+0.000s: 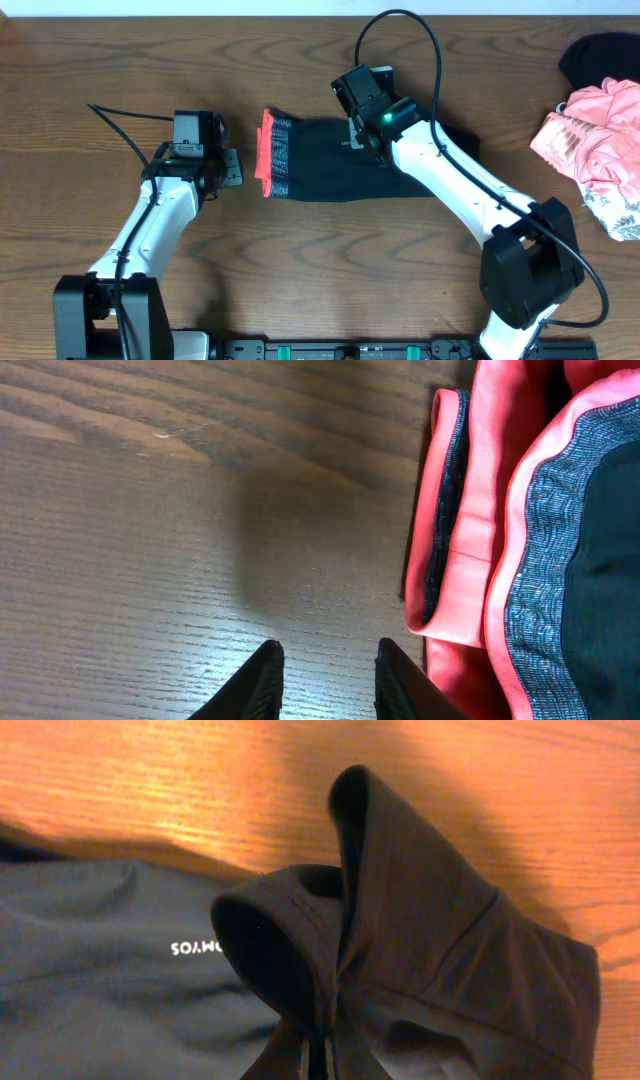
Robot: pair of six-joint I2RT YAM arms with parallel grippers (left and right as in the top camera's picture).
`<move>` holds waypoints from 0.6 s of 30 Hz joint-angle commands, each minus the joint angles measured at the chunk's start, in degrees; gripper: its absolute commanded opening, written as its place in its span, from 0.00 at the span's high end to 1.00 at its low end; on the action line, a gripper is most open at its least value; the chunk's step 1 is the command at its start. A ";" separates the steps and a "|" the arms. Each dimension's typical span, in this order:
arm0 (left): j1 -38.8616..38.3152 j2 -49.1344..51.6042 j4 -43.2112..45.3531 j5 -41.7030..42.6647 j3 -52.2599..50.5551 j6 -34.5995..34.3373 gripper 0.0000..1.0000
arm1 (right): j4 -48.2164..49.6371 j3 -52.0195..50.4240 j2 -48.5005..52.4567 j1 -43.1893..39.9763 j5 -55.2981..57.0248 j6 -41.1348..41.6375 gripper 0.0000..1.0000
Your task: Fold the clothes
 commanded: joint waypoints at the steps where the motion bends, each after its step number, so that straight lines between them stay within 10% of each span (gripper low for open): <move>1: -0.13 0.07 -0.26 -0.02 0.55 -0.09 0.69 | -0.22 0.09 1.38 -0.04 -1.55 0.02 0.99; 18: -0.13 0.07 -0.22 -0.02 0.55 -0.09 0.69 | -3.08 0.04 1.84 1.97 -5.29 -1.73 0.99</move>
